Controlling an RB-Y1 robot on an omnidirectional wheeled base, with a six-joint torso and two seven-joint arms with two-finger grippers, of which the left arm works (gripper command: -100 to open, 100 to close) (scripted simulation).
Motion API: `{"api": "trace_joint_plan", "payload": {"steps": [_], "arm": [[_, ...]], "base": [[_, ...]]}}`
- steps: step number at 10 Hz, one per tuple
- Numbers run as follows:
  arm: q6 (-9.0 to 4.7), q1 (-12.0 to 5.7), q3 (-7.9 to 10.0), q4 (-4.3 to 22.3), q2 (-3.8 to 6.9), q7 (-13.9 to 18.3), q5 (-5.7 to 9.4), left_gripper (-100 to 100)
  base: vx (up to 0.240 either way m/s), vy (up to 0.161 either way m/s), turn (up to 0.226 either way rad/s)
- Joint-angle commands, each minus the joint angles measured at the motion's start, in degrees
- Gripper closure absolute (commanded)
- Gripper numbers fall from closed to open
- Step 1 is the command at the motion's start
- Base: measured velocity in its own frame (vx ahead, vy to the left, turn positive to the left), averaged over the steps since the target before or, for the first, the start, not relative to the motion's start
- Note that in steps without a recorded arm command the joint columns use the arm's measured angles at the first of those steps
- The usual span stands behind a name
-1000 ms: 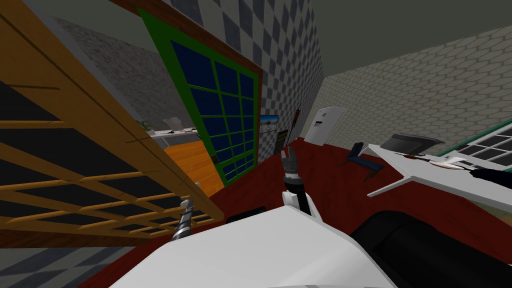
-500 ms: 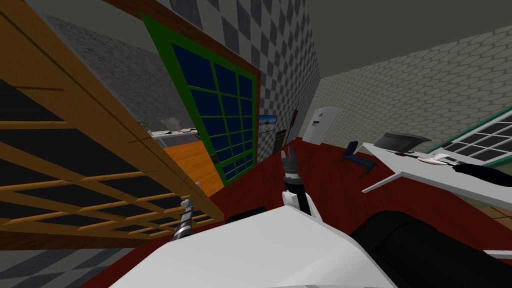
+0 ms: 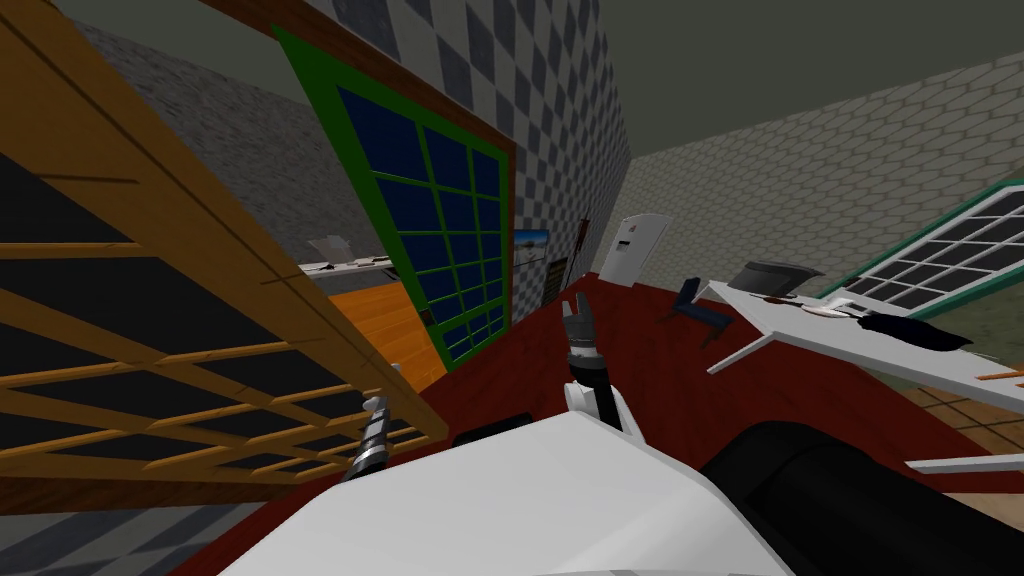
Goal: Pull the door open
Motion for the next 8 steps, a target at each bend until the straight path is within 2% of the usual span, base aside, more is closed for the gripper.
{"api": "trace_joint_plan", "payload": {"steps": [1, 2, 4, 6, 8], "arm": [[0.65, 0.73, 0.39, -0.08, 0.91, 2.86, 0.80, 100], [0.65, 0.73, 0.39, -0.08, 0.91, 2.90, 0.80, 100], [0.59, 0.26, -0.28, 0.08, 1.10, 6.43, 1.48, 100], [0.59, 0.26, -0.28, 0.08, 1.10, 7.19, 1.48, 100], [0.52, -0.26, -1.02, 0.25, 1.31, 10.90, 2.23, 100]], "base": [[-0.054, 0.014, -0.076], [-0.043, 0.026, -0.030], [-0.069, 0.030, -0.084], [-0.044, 0.016, -0.018], [-0.053, 0.027, -0.096]]}}
